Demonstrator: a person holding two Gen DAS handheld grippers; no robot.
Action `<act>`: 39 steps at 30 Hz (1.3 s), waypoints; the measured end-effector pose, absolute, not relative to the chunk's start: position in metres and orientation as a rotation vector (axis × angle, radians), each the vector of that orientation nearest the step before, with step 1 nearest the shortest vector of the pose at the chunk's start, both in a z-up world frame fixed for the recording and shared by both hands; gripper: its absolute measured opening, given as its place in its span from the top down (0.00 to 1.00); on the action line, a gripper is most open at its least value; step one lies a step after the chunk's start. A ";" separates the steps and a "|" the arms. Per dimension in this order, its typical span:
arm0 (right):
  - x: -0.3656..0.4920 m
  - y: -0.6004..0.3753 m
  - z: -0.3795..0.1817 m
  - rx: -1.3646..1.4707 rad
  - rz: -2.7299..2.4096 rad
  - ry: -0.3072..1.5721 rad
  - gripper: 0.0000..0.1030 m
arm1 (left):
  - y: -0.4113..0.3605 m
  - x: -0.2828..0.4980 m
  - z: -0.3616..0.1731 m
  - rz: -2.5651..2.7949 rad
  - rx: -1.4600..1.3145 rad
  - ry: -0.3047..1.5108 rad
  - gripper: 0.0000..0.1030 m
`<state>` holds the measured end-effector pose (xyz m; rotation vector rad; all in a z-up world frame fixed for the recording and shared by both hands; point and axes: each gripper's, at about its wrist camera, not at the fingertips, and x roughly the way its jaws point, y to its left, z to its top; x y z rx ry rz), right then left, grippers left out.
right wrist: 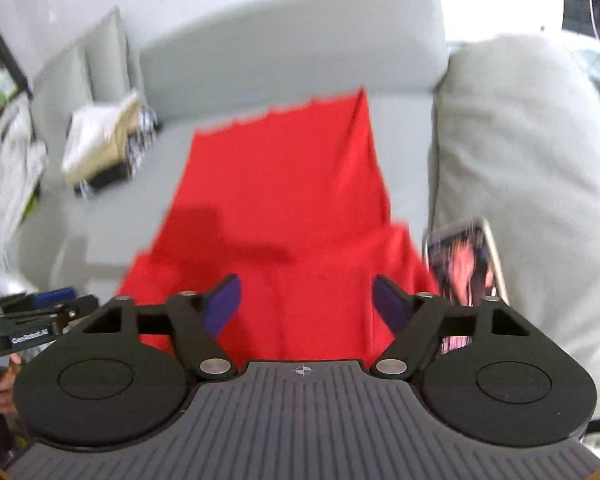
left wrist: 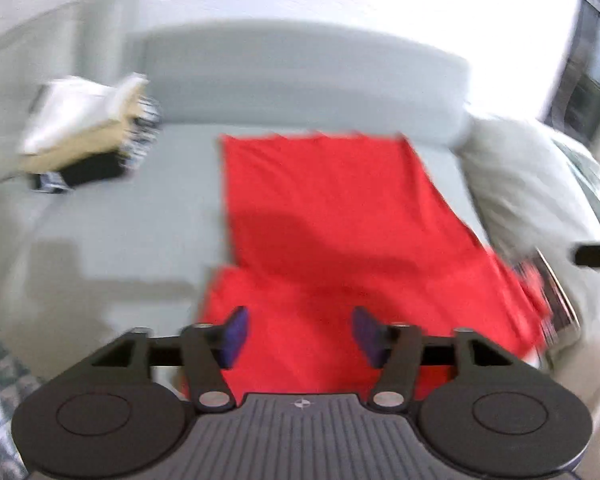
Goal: Fold clothes
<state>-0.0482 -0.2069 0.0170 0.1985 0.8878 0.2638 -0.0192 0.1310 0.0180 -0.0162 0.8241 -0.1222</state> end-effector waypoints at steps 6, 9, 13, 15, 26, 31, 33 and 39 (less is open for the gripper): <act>0.000 -0.214 0.065 0.232 0.251 0.795 0.19 | 0.141 0.023 0.052 -0.086 -0.098 0.773 0.22; 0.035 -0.212 0.074 0.196 0.229 0.788 0.13 | 0.144 0.063 0.047 -0.081 -0.118 0.813 0.22; 0.110 -0.209 0.046 0.197 0.221 0.910 0.14 | 0.150 0.138 0.009 -0.113 -0.152 0.907 0.28; 0.146 -0.205 0.022 0.201 0.218 0.983 0.18 | 0.160 0.180 -0.019 -0.120 -0.167 0.962 0.41; 0.326 -0.235 -0.127 0.541 0.104 1.019 0.50 | 0.224 0.346 -0.126 -0.029 -0.377 0.932 0.51; 0.378 -0.243 -0.158 0.562 0.087 0.973 0.58 | 0.213 0.385 -0.142 -0.086 -0.318 0.903 0.52; 0.398 -0.239 -0.164 0.532 0.104 0.972 0.58 | 0.206 0.399 -0.142 -0.114 -0.281 0.881 0.52; 0.440 -0.213 -0.164 0.358 0.148 0.983 0.59 | 0.187 0.427 -0.136 -0.139 -0.137 0.867 0.71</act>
